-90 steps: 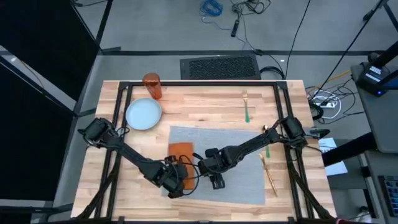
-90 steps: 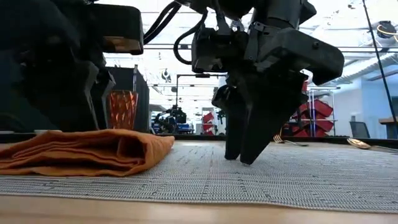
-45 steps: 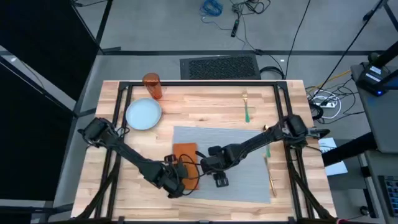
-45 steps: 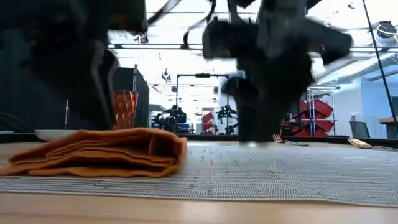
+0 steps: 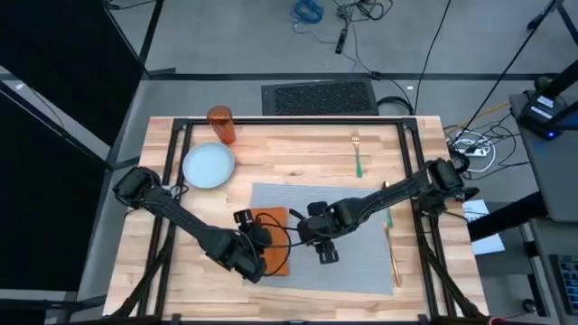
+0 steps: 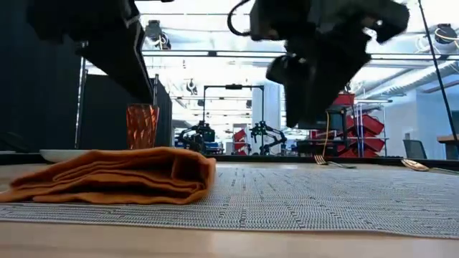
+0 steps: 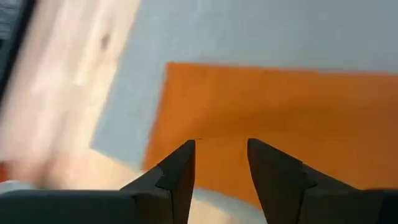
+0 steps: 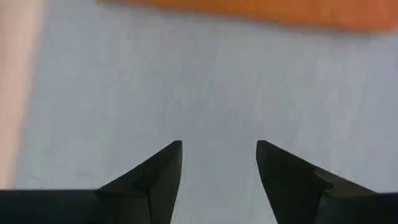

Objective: Set table place
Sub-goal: Put the gray plate to the right of the orange napkin on the gray placemat

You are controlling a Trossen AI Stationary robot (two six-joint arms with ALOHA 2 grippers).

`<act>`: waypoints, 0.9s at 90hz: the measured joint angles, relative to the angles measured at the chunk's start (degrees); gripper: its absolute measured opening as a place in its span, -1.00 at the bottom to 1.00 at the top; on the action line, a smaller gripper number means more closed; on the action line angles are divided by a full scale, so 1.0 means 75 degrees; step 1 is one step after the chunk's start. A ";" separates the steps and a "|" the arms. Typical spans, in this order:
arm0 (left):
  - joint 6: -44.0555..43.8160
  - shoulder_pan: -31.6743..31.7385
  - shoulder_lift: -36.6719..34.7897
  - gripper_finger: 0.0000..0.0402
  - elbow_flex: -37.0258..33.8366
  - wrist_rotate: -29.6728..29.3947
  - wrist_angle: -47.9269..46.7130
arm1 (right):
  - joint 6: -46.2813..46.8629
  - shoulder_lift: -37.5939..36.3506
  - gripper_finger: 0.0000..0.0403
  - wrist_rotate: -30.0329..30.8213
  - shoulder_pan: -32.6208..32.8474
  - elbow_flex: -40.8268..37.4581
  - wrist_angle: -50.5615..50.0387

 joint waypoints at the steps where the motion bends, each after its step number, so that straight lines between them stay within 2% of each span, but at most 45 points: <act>1: 0.0009 0.0026 0.0000 -0.34 0.0000 -0.0044 -0.0090 | -0.0008 -0.0007 -0.05 0.0089 -0.0010 0.0001 -0.0077; 14: 0.0211 0.0465 -0.0172 -0.34 0.0003 -0.0853 -0.0942 | -0.0087 -0.0241 -0.05 0.1314 -0.0249 0.0011 -0.0381; 32: 0.1710 0.1467 -0.0744 -0.34 0.0060 -0.1931 -0.1153 | -0.0503 -0.0951 -0.05 0.2602 -0.0931 0.0011 -0.0343; 53: 0.3801 0.2565 -0.1528 -0.34 0.0124 -0.2358 -0.1081 | -0.1264 -0.1574 -0.05 0.2691 -0.2029 0.0011 -0.0323; 81: 0.6218 0.3519 -0.2057 -0.34 0.0111 -0.2618 -0.0959 | -0.1554 -0.1640 -0.05 0.2658 -0.2977 0.0022 -0.0452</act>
